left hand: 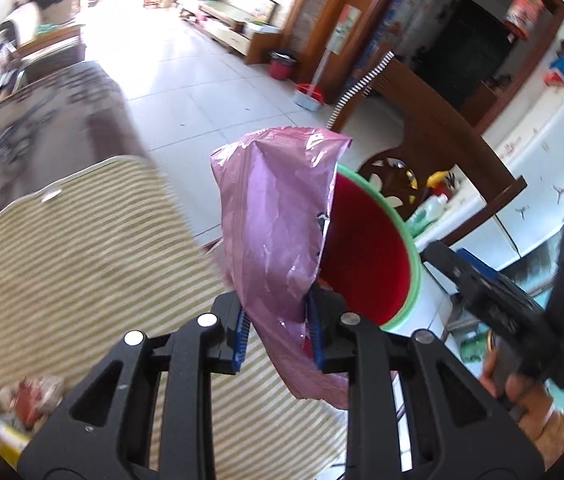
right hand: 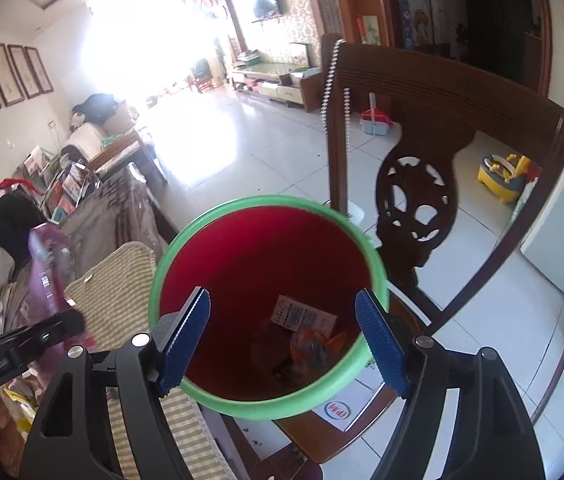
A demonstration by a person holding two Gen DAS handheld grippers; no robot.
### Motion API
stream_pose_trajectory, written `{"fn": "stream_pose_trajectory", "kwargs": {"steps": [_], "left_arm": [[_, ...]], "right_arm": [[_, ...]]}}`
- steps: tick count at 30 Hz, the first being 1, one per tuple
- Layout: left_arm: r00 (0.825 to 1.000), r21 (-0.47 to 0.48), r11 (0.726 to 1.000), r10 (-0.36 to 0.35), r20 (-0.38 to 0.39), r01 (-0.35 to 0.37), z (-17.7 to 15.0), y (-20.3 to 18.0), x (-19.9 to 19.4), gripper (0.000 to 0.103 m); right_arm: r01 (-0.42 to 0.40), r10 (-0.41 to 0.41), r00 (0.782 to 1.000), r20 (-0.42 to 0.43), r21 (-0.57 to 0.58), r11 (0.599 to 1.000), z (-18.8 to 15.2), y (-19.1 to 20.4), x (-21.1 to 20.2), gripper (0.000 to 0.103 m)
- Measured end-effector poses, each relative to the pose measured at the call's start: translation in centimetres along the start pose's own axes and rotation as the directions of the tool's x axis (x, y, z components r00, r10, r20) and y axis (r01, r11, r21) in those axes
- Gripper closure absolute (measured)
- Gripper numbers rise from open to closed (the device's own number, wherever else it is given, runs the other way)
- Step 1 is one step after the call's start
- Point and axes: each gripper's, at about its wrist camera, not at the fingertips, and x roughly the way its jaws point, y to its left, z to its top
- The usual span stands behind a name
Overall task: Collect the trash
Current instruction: 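Carry the orange bag and pink bag over the red bucket, then open both grippers to drop the bags into the bucket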
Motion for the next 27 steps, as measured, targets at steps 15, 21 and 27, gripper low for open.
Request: {"fn": "stream_pose_trajectory", "kwargs": {"steps": [15, 21, 27], "left_arm": [[0.997, 0.122, 0.992, -0.025, -0.077, 0.034, 2.9, -4.9, 7.2, 0.073], [1.0, 0.134, 0.991, -0.012, -0.027, 0.015, 2.7, -4.3, 5.1, 0.05], [1.0, 0.023, 1.0, -0.015, 0.024, 0.014, 0.8, -0.8, 0.1, 0.04]], "right_arm": [[0.088, -0.092, 0.995, 0.033, 0.094, 0.992, -1.8, -3.9, -4.1, 0.029], [0.085, -0.089, 0.995, 0.041, 0.087, 0.993, -1.9, -2.8, -4.3, 0.029], [0.051, -0.053, 0.998, 0.039, 0.043, 0.998, -1.9, 0.0, -3.6, 0.029]]}}
